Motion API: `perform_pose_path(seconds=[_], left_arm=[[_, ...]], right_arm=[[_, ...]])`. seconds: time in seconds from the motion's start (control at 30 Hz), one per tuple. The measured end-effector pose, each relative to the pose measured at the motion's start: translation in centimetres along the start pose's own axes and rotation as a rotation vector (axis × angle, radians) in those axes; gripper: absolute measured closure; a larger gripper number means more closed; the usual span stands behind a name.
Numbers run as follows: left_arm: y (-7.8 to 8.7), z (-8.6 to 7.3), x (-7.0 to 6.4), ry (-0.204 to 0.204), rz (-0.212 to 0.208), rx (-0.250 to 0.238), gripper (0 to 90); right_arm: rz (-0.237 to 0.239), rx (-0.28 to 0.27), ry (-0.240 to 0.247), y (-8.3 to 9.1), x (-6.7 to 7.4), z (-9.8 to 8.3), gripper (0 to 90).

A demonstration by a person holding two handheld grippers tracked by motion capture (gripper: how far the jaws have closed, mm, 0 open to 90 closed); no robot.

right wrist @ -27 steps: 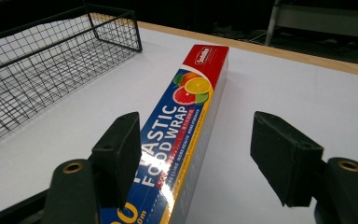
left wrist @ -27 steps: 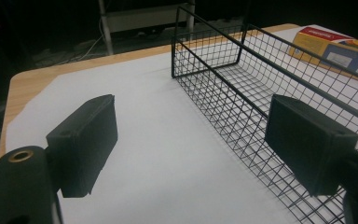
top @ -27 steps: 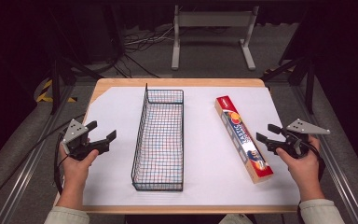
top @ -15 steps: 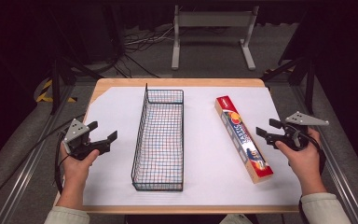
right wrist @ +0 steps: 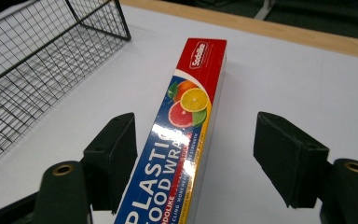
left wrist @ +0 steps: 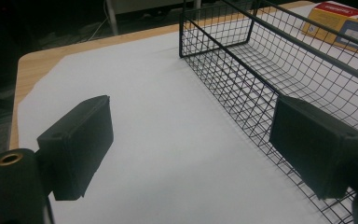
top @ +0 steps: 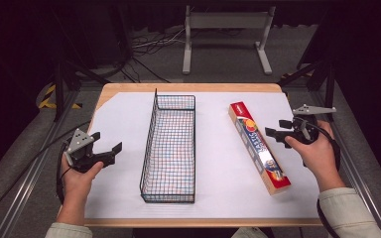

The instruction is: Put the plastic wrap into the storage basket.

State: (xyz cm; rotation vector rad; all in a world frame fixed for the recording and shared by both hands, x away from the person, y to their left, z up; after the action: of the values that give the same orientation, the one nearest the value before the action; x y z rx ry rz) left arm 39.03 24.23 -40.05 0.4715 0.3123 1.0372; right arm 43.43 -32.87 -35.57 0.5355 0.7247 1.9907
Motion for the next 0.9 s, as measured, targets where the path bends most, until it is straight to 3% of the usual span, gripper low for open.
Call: perform_pose_path(seconds=[0.13, 0.53, 0.67, 0.73, 0.8, 0.9], left_arm=[[-0.2, -0.2, 0.1, 0.000, 0.003, 0.017, 13.6], [-0.4, -0.4, 0.4, 0.010, 0.001, 0.029, 13.2], [-0.3, -0.3, 0.4, 0.013, 0.002, 0.027, 13.2], [-0.1, -0.4, 0.5, 0.011, 0.040, 0.004, 13.6], [0.0, -0.4, 0.8, 0.035, 0.039, -0.004, 13.8], [0.0, -0.5, 1.0, 0.054, 0.028, -0.011, 13.9]], right_arm=[[-0.010, 0.066, -0.010, -0.6, 0.3, 0.9, 32.9], [-0.016, 0.187, -0.062, -1.7, 0.5, 2.3, 29.8], [-0.017, 0.201, -0.071, -2.1, 0.6, 2.6, 28.3], [-0.017, 0.186, -0.077, -2.2, 0.8, 2.4, 27.3], [-0.019, 0.179, -0.068, -2.5, 1.1, 2.1, 26.6], [-0.031, 0.211, -0.061, -3.1, 1.3, 1.6, 25.7]])
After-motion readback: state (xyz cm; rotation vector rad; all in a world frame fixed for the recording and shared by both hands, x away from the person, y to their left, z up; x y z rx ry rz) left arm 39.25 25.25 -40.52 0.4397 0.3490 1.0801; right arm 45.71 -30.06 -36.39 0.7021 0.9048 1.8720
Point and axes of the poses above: each handheld gripper's, and its own axes: y roughly backward along the jaws, z roughly out of its top, x roughly to its left, the point moved 3 cm from there along -y, roughly forward along the jaws, and after that the axes turned 5 degrees about x, right-handed, at the moved point
